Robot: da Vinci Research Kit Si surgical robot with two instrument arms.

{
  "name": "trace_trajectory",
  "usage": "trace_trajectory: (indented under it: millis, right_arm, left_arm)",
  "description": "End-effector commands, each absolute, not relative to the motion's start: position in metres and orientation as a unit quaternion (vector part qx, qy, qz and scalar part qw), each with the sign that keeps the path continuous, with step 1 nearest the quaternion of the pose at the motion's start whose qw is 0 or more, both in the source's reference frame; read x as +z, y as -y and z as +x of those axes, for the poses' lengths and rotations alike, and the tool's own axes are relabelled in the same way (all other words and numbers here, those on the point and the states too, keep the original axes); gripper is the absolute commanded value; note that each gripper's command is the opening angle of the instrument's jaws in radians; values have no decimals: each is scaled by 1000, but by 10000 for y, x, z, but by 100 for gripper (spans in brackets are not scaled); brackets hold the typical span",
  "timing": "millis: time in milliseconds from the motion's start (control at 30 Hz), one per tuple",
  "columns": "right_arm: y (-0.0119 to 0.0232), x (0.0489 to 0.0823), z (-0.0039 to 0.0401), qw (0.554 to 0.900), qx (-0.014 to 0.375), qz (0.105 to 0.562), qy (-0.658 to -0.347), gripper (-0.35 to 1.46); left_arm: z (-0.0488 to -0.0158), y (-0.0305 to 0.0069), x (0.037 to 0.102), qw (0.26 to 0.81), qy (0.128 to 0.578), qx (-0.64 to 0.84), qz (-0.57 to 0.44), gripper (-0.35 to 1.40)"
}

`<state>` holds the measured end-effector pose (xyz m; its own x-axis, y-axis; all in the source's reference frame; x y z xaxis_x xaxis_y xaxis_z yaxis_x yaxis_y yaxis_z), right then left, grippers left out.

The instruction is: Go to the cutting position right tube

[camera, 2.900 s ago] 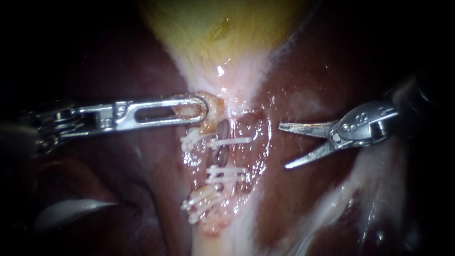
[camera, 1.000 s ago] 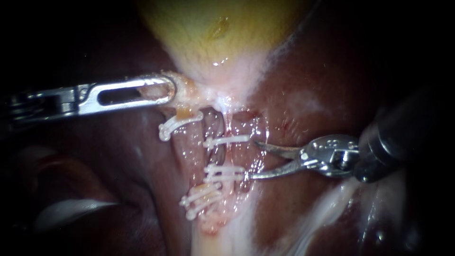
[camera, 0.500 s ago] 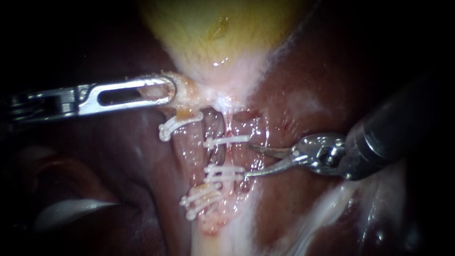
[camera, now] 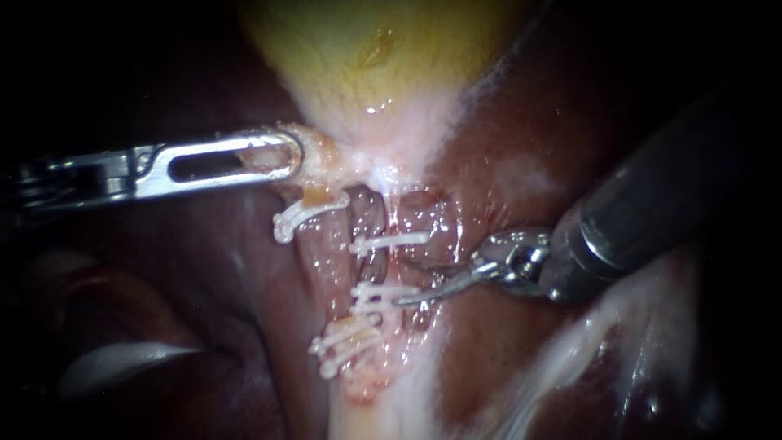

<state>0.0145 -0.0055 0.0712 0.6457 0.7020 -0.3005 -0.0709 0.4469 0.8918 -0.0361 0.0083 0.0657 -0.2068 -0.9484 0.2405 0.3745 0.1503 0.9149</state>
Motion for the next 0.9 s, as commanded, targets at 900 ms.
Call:
trace_trajectory:
  millis: [900]
  right_arm:
    - [45,729,171,734,242,488,-405,142]
  left_arm:
    - [-361,-82,657,563,508,-588,282,-35]
